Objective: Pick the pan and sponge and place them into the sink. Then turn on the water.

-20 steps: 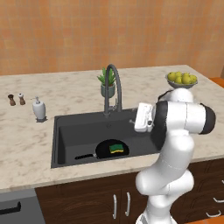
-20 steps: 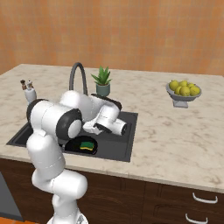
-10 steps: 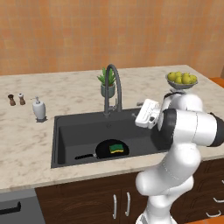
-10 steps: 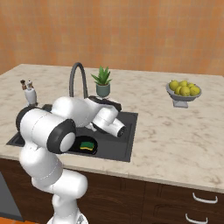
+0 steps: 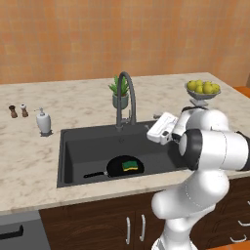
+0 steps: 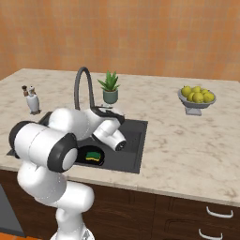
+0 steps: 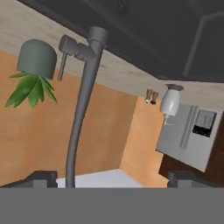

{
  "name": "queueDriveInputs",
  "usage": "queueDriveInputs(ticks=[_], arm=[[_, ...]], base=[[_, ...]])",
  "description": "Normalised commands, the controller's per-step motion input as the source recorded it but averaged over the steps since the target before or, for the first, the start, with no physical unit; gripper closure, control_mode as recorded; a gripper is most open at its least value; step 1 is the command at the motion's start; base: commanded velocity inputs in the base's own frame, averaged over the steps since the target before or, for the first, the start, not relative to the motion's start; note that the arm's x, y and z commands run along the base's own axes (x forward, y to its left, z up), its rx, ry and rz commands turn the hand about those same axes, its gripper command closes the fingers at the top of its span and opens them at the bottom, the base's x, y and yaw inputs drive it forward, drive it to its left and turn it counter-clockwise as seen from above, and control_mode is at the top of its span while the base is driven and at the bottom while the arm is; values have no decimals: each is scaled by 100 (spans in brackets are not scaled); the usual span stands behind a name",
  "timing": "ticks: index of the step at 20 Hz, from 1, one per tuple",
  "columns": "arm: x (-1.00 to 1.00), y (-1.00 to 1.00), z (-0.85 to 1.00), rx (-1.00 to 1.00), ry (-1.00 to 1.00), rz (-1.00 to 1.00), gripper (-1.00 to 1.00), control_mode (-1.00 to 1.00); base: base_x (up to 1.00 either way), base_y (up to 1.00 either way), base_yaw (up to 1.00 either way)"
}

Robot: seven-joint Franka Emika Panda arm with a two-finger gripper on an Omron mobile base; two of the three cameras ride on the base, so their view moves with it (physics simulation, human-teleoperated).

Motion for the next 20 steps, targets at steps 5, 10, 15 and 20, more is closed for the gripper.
queueDriveInputs(ticks=[5,10,15,20], arm=[[14,-4,0,11,6,-6,-100,-100],[28,0,0,8,6,-5,-100,-100],[26,-1,-2,6,5,-4,-100,-100],[26,0,-8,1,4,-5,-100,-100]], base=[[0,0,0],[0,0,0],[0,0,0],[0,0,0]])
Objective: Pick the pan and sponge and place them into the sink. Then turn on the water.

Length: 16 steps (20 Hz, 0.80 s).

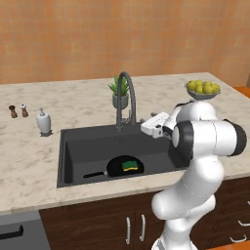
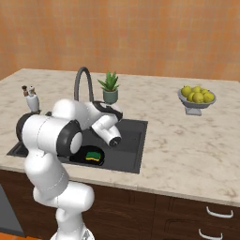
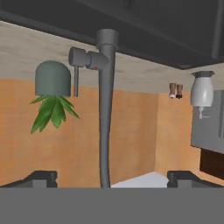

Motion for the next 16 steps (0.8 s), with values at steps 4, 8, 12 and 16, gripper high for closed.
queueDriveInputs(ticks=[4,8,12,16], arm=[[35,0,-8,0,7,-4,-100,-100],[33,0,-9,0,8,-1,-100,-100],[32,0,-15,0,8,0,-100,-100],[33,0,-18,0,5,0,-100,-100]], base=[[0,0,0],[0,0,0],[0,0,0],[0,0,0]])
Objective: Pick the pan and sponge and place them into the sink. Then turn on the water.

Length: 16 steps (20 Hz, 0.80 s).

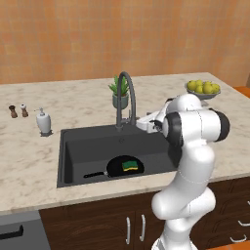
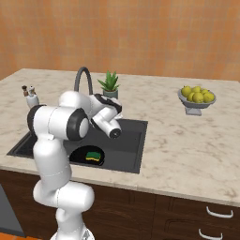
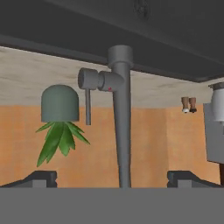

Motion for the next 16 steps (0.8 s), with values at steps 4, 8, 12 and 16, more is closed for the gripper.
queueDriveInputs(ticks=[4,8,12,16], arm=[[27,3,-19,0,1,0,-100,-100],[29,11,-26,0,1,0,-100,-100],[38,13,-28,0,2,0,-100,-100],[41,7,-22,0,1,0,-100,-100]], base=[[0,0,0],[0,0,0],[0,0,0],[0,0,0]])
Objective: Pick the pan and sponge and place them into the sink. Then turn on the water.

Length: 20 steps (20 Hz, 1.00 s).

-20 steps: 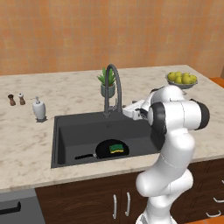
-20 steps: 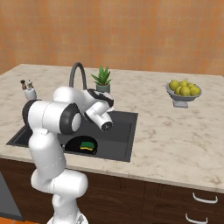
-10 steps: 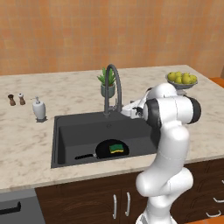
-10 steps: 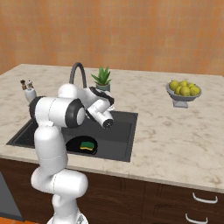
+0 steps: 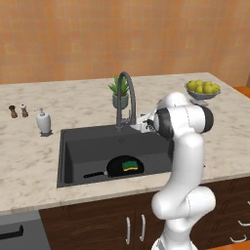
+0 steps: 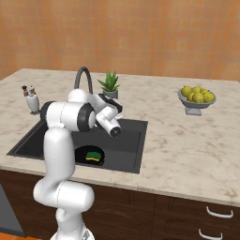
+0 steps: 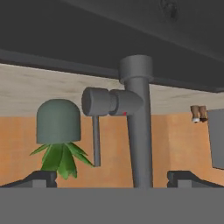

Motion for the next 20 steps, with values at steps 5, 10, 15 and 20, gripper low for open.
queueDriveInputs(ticks=[5,10,15,20], arm=[[50,6,-19,0,4,0,-100,-100],[43,8,-20,0,3,0,-100,-100],[38,6,-12,0,1,0,-100,-100],[31,0,-3,0,0,0,-100,-100]], base=[[0,0,0],[0,0,0],[0,0,0],[0,0,0]])
